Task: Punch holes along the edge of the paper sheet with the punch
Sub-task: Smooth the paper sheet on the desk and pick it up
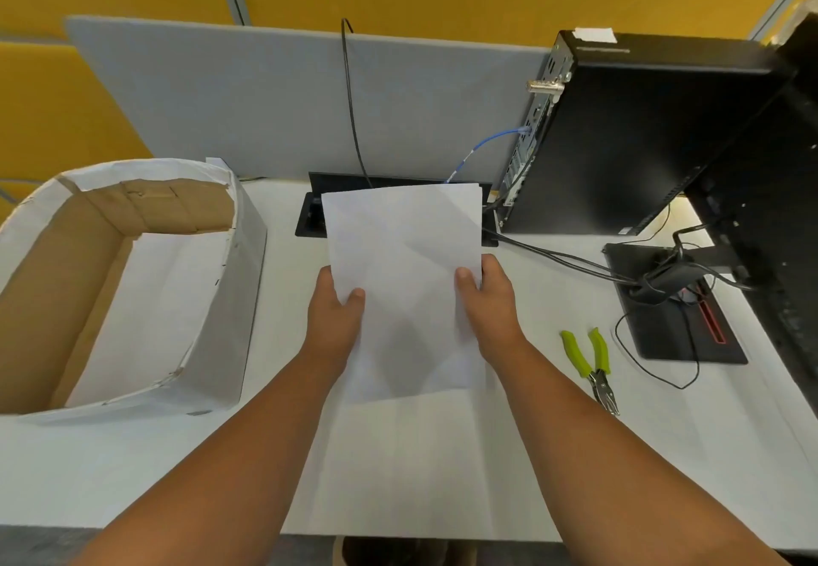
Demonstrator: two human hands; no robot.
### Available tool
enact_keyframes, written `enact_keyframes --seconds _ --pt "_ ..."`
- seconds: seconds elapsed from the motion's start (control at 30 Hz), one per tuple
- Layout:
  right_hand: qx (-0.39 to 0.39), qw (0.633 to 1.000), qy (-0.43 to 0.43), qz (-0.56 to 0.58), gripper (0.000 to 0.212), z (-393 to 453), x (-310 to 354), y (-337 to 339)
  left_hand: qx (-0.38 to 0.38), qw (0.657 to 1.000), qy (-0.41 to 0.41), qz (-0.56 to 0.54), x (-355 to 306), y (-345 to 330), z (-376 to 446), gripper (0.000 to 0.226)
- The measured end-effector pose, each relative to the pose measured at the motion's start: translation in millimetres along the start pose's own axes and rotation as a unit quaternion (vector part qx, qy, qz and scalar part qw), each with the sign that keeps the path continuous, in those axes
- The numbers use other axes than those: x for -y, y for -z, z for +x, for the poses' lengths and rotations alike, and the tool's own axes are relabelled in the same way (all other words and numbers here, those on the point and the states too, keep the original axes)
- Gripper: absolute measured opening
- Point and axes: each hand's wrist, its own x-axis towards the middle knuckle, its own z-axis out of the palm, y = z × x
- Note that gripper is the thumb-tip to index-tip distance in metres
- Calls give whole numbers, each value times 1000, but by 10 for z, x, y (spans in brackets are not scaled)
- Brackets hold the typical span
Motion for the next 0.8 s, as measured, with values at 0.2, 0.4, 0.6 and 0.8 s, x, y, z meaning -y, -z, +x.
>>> enact_keyframes --seconds 0.2,0.4,0.6,0.8 --pt "11 996 52 69 31 -68 327 27 -12 996 -67 -63 -415 -1 -54 36" --pt "34 994 26 97 50 -116 265 69 2 994 -38 -107 -332 71 -130 45" --pt "45 996 -10 71 43 -157 73 55 24 996 -18 -89 -164 117 -190 44" --pt "32 999 12 38 32 -131 93 122 12 998 -11 -54 -208 151 -125 28"
